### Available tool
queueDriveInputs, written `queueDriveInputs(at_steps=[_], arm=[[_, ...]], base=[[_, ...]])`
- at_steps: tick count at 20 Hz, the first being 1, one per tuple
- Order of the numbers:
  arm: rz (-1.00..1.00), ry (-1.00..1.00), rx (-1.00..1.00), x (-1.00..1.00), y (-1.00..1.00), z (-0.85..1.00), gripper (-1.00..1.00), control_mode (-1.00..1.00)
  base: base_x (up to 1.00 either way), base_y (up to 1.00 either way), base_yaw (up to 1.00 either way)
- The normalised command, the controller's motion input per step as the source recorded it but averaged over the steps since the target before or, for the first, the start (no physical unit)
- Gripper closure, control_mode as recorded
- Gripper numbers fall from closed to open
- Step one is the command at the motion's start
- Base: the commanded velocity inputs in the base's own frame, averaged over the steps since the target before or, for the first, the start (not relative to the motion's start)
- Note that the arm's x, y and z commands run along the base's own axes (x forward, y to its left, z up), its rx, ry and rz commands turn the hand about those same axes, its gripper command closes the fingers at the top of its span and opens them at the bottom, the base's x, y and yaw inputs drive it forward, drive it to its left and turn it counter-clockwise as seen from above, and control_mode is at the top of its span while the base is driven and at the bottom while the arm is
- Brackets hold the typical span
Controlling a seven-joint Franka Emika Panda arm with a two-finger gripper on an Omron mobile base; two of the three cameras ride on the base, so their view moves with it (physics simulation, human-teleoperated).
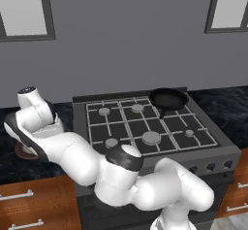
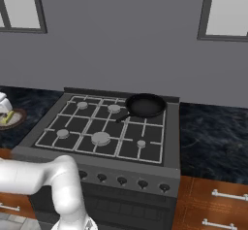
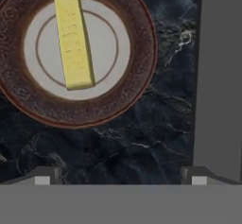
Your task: Pick up the butter stick and place it in the pan. Then turn on the burner for the pan.
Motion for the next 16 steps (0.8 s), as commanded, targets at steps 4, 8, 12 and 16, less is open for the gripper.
queueDriveInputs(at_steps=[4, 8, 12, 16], arm=[[0.03, 0.0, 0.0, 0.2, 0.13, -0.09, -1.0, -1.0], [0.06, -0.04, 0.0, 0.24, 0.0, -0.22, -1.0, -1.0], [0.07, -0.05, 0.0, 0.19, 0.02, -0.26, -1.0, -1.0], [0.07, -0.04, 0.0, 0.19, 0.03, -0.28, -1.0, -1.0]], base=[[0.0, 0.0, 0.0], [0.0, 0.0, 0.0], [0.0, 0.0, 0.0], [0.0, 0.0, 0.0]])
